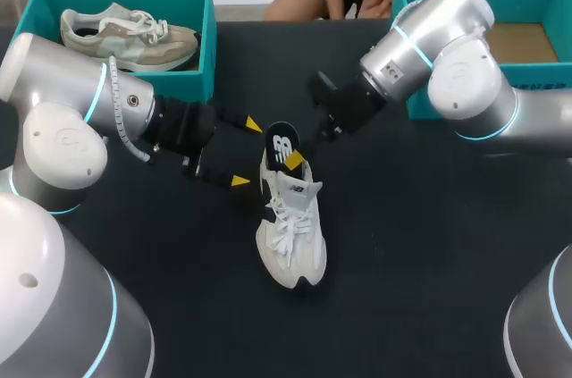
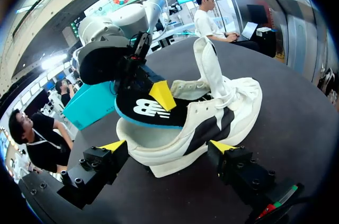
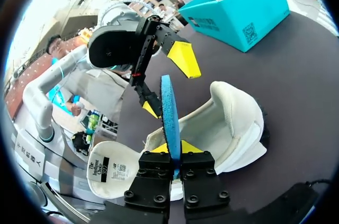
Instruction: Take the shoe out of the shoebox, open the shoe tongue, remove and reinsert the insole, then place the shoe into the shoebox
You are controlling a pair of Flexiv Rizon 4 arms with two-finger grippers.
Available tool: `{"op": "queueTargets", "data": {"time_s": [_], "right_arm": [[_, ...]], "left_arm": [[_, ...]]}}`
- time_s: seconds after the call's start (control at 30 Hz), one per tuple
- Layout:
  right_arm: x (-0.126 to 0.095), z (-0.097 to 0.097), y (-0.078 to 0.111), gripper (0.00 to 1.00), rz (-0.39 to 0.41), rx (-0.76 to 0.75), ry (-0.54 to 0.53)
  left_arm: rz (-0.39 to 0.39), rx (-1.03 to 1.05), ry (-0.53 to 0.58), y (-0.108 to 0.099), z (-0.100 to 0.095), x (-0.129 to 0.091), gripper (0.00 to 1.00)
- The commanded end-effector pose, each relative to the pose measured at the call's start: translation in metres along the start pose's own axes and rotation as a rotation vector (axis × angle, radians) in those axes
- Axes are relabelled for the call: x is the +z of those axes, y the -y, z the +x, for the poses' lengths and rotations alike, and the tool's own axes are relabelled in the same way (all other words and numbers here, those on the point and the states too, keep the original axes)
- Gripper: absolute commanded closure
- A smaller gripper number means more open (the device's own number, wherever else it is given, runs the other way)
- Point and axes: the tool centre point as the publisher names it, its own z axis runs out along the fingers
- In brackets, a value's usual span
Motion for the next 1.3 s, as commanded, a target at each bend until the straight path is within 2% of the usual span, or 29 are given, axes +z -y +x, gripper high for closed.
{"op": "queueTargets", "data": {"time_s": [0.03, 0.17, 0.23, 0.27, 0.33, 0.53, 0.63, 0.7, 0.73, 0.77, 0.9, 1.0, 1.13, 1.2, 1.27, 1.3], "right_arm": [[0.007, 0.001, 0.011, 1.00, 0.020, 0.030, -0.006], [0.010, 0.004, 0.017, 1.00, 0.023, 0.045, -0.013], [0.008, 0.004, 0.015, 0.90, 0.015, 0.042, -0.005], [0.006, 0.005, 0.013, 0.82, 0.011, 0.036, 0.000], [0.002, 0.007, 0.006, 0.73, 0.005, 0.017, 0.012], [-0.006, 0.006, -0.011, 0.69, -0.001, -0.022, 0.031], [-0.007, 0.002, -0.016, 0.70, -0.011, -0.031, 0.036], [-0.006, -0.001, -0.020, 0.75, -0.022, -0.036, 0.038], [-0.004, -0.002, -0.022, 0.91, -0.025, -0.040, 0.037], [-0.003, -0.003, -0.022, 1.00, -0.022, -0.040, 0.035], [0.008, -0.004, -0.017, 1.00, 0.001, -0.029, 0.005], [0.015, -0.004, -0.006, 1.00, 0.017, -0.008, -0.012], [0.018, -0.004, -0.003, 1.00, 0.019, -0.002, -0.012], [0.013, -0.004, -0.005, 0.85, 0.011, -0.013, 0.002], [0.009, -0.002, -0.009, 0.75, 0.007, -0.021, 0.011], [0.007, -0.001, -0.009, 0.73, 0.007, -0.024, 0.014]], "left_arm": [[-0.004, 0.000, 0.000, 0.001, 0.000, 0.001, 0.00], [-0.004, 0.000, 0.000, 0.001, 0.000, 0.001, 0.00], [-0.004, 0.000, 0.000, 0.001, 0.000, 0.001, 0.00], [-0.004, 0.000, 0.000, 0.001, 0.000, 0.001, 0.00], [-0.004, 0.000, 0.000, 0.001, 0.000, 0.001, 0.00], [-0.004, 0.000, 0.000, 0.001, 0.000, 0.001, 0.00], [-0.004, 0.000, 0.000, 0.001, 0.000, 0.001, 0.00], [-0.004, 0.000, 0.000, 0.001, 0.000, 0.001, 0.00], [-0.004, 0.000, 0.000, 0.001, 0.000, 0.001, 0.00], [-0.004, 0.000, 0.000, 0.001, 0.000, 0.001, 0.00], [-0.004, 0.000, 0.000, 0.001, 0.000, 0.001, 0.00], [-0.004, 0.000, 0.000, 0.001, 0.000, 0.001, 0.00], [-0.004, 0.000, 0.000, 0.001, 0.000, 0.001, 0.00], [-0.004, 0.000, 0.000, 0.001, 0.000, 0.001, 0.00], [-0.004, 0.000, 0.000, 0.001, 0.000, 0.001, 0.00], [-0.004, 0.000, 0.000, 0.001, 0.000, 0.001, 0.00]]}}
